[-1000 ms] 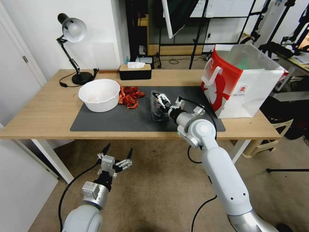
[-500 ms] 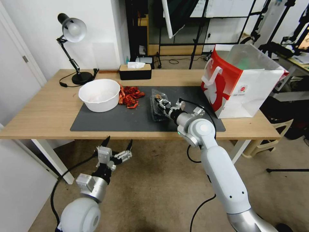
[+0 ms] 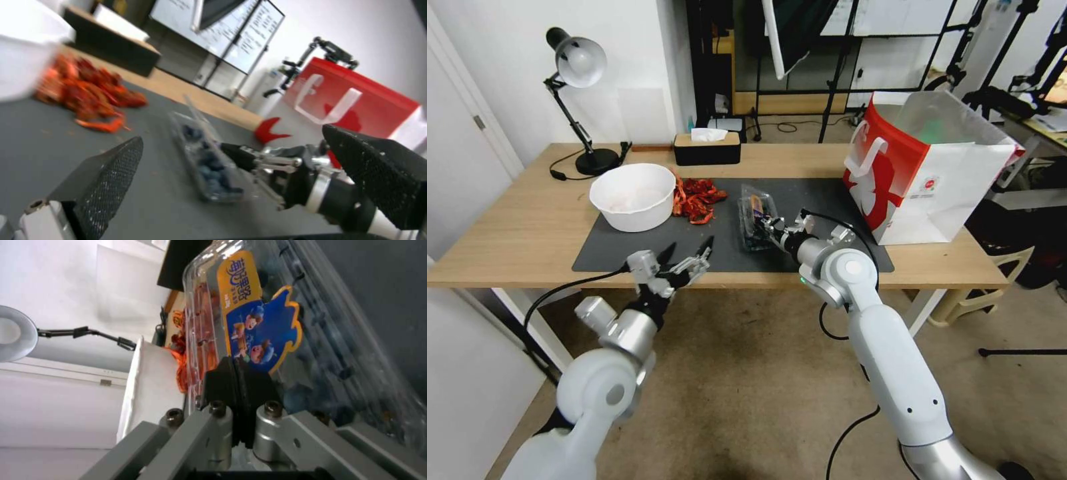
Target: Close the takeout container lid, then place the container into the takeout bag.
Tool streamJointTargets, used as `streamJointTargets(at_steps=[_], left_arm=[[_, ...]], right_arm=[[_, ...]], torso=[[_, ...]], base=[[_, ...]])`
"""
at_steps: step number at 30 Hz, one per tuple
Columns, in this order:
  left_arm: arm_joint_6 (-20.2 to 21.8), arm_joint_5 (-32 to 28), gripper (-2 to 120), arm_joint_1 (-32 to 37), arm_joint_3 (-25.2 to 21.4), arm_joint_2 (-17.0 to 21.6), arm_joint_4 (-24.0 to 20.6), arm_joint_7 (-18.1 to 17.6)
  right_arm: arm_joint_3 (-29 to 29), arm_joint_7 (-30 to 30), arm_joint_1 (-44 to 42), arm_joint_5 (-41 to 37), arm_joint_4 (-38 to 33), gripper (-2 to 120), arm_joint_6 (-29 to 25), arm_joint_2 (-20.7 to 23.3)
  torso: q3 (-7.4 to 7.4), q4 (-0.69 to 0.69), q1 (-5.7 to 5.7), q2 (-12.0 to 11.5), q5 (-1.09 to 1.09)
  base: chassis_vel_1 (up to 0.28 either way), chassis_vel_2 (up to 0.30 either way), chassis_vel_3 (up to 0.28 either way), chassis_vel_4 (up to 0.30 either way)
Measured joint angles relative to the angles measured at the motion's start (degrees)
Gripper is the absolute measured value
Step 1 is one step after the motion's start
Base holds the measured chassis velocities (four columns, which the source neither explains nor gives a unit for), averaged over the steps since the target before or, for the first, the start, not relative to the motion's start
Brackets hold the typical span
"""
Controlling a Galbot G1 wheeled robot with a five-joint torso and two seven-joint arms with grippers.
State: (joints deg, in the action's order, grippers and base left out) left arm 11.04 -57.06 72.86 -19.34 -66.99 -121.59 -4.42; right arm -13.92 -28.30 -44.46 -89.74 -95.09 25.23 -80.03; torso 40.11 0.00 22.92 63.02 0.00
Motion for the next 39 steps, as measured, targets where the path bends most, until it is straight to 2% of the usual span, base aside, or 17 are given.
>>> streamJointTargets(at_steps=[2,3,5,7,10,15,17,21,24,39], left_arm=[[1.27,-4.55,100,-2.89,1.35,0.41,1.42,-0.67],[1.27,-4.55,100,-2.89,1.35,0.41,1.42,-0.67],[3.27,-11.25,100,-8.2,2.82,0.74,3.71,-2.74],[3.89,-13.29,100,-10.0,3.16,0.78,4.33,-3.57],[6.62,-19.54,100,-16.09,4.46,0.8,7.0,-7.17],[8.18,-23.29,100,-19.66,5.82,0.55,9.37,-9.59],[9.85,-25.93,100,-22.25,7.01,-0.02,11.59,-11.61],[10.54,-26.78,100,-24.15,8.25,-0.49,13.45,-12.27],[11.02,-27.03,100,-26.66,10.27,-0.93,16.55,-12.77],[10.65,-25.52,100,-31.94,15.22,-2.07,24.59,-13.62]], right_arm=[[0.0,-0.29,-0.06,0.01,-0.23,0,0.37,0.16],[0.0,-0.29,-0.06,0.01,-0.23,0,0.37,0.16],[0.05,-0.7,-0.17,0.06,-0.4,0,0.84,0.38],[0.1,-0.78,-0.2,0.08,-0.42,0,0.96,0.41],[0.24,-1.11,-0.27,0.29,-0.57,0,1.32,0.43],[0.29,-1.18,-0.32,0.62,-0.58,0,1.47,0.23],[0.33,-1.18,-0.46,0.9,-0.58,0,1.56,0.16],[0.38,-1.18,-0.63,1.05,-0.58,0,1.67,0.17],[0.38,-1.18,-0.81,1.14,-0.83,0,1.81,0.35],[0.31,-1.3,-1.33,1.54,-1.54,0,2.13,0.5]], torso=[[0.0,0.01,0.0,0.0,0.0],[0.0,0.01,0.0,0.0,0.0],[0.0,0.0,0.0,0.0,-0.01],[0.0,-0.02,-0.01,0.0,0.0],[0.0,-0.01,0.0,0.0,0.0],[0.0,0.0,-0.01,0.0,0.0],[-0.01,0.0,-0.01,0.0,0.0],[0.0,0.0,-0.01,0.0,0.0],[0.0,-0.01,0.0,0.01,0.0],[-0.01,0.0,0.0,0.01,0.0]], base=[[0.0,0.0,0.0,0.0],[0.0,0.0,0.0,0.0],[0.0,0.0,0.0,0.0],[0.0,0.0,0.0,0.0],[0.0,0.0,0.0,0.0],[0.0,0.0,0.0,0.0],[0.0,0.0,0.0,0.0],[0.0,0.0,0.0,0.0],[0.0,0.0,0.0,0.0],[0.0,0.0,0.0,0.0]])
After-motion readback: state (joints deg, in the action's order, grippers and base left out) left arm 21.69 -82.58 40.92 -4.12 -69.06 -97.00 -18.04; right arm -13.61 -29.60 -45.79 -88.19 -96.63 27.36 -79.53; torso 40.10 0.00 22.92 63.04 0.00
